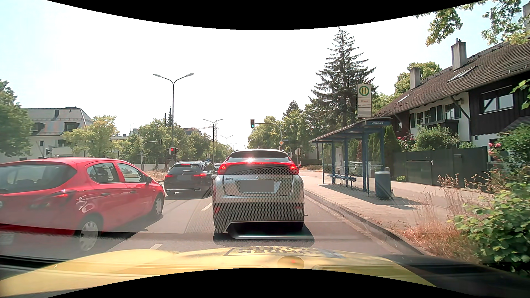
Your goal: Follow the waypoints while adhering to traffic rules and regulations
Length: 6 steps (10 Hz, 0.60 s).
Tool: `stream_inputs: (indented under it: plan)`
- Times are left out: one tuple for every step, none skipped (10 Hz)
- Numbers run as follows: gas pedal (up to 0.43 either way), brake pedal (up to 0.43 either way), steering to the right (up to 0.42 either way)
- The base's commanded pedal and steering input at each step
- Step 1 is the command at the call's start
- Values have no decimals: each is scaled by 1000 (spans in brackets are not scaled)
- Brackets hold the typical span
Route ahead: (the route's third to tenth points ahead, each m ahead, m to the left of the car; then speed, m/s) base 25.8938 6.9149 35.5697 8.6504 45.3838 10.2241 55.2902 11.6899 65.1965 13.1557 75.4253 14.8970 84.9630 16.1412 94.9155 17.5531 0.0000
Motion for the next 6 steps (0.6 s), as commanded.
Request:
stream_inputs:
  plan:
    - [0,201,-15]
    - [0,195,-15]
    - [0,189,-14]
    - [0,189,-14]
    - [0,189,-14]
    - [0,183,-15]
